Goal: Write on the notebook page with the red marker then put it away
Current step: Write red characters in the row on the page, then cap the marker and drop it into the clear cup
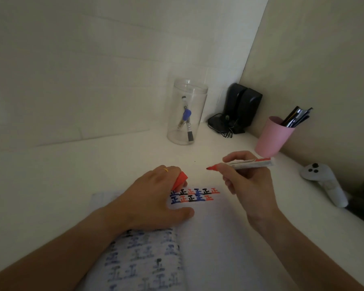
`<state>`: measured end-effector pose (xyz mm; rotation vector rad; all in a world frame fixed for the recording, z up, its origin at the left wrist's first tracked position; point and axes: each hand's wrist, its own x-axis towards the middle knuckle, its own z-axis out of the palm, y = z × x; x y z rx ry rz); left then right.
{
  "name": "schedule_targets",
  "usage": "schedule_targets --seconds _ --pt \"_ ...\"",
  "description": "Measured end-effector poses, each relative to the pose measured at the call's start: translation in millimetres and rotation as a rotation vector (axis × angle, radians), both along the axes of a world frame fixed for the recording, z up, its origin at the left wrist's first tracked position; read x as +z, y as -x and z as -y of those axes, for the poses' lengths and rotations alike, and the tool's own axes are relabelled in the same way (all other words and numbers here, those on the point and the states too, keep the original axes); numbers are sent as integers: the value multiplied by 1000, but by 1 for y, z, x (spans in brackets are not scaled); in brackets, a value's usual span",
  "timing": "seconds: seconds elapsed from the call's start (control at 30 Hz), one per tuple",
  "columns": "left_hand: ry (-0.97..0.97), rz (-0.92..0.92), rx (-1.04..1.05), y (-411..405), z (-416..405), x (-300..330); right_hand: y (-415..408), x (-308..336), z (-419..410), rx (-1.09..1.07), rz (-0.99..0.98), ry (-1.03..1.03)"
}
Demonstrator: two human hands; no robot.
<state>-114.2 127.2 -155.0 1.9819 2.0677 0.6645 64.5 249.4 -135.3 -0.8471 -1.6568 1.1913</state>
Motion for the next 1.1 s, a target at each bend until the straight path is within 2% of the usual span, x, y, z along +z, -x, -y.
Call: schedule_targets --seconds 0.13,0.23,0.33,0.43,1.1 --pt "-211 245 123 1 5 -3 12 -2 2 7 -140 43" --pt "-362 161 184 8 2 -1 11 -11 7 76 -215 82" --pt "-395 24 206 16 -5 -3 8 -13 4 122 -228 84" --pt "-387 -36 183 18 -9 -8 9 -16 1 130 -237 61" --pt "-420 -37 38 17 -6 0 6 -16 6 281 -181 104"
